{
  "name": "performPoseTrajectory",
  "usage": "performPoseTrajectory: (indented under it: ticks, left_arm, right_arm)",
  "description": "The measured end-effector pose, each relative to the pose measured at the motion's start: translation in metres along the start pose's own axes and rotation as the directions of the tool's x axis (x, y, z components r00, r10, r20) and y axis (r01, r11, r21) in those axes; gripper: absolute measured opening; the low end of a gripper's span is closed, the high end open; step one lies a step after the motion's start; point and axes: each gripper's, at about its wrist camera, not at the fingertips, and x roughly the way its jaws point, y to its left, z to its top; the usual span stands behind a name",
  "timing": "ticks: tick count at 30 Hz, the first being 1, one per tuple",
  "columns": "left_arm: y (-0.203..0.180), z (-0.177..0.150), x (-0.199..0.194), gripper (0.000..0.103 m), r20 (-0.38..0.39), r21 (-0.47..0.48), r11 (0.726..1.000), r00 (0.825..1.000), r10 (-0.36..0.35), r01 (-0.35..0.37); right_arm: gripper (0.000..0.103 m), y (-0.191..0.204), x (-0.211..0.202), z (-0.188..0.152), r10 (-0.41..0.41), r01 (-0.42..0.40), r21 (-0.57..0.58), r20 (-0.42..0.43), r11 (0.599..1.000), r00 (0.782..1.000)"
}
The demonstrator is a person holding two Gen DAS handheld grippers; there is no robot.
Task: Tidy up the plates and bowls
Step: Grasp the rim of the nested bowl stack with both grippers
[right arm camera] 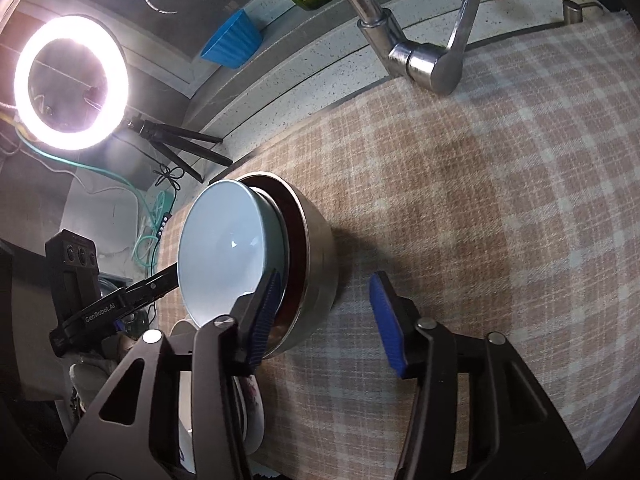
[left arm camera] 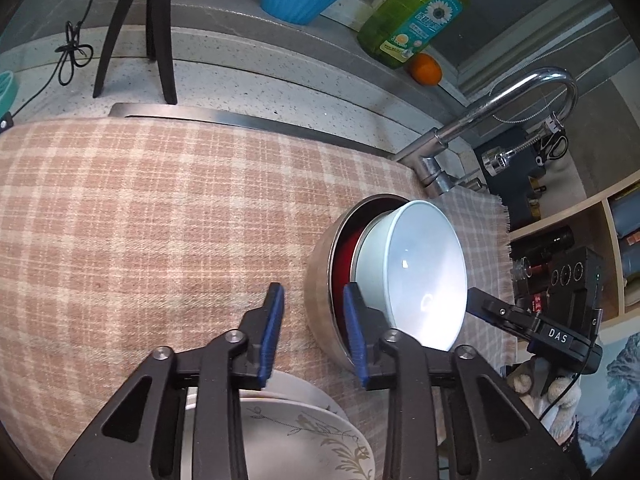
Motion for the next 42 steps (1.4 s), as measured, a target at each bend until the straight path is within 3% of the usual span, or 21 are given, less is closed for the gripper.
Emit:
performPoseTrajectory:
  ticks: [5,13,24,42]
  left_arm:
    - [-0.002,0.001,0.005,0.015,-0.013,0.007,1.0,1.0,-0.002,0.002]
    - [-0.003,0.005,0.013,0.013,-0.027,0.009,1.0,1.0,-0.004,0.004]
    - [-0.006,0.01,0.022,0.011,-0.046,0.024,1.0,0.999,0.0,0.001]
    - [-0.014,0.008,0.019,0.011,-0.044,0.049,0.999,0.999,0.018,-0.015]
  right_arm:
    - [0.034,0.0,0.004,0.002,-0.014,0.014,0.001,-0.006,1.0,1.0]
    - [0.028,0.007,0.015,0.005,-0.048,0.047,-0.027,-0.028,0.999,0.998]
    - [0.012,0.017,0.024,0.011,-0.066,0.063,-0.07,-0.043,0.996,0.997]
    - [0.012,0.024,0.019,0.014,-0.097,0.092,-0.088,-0.046,0.992,0.994]
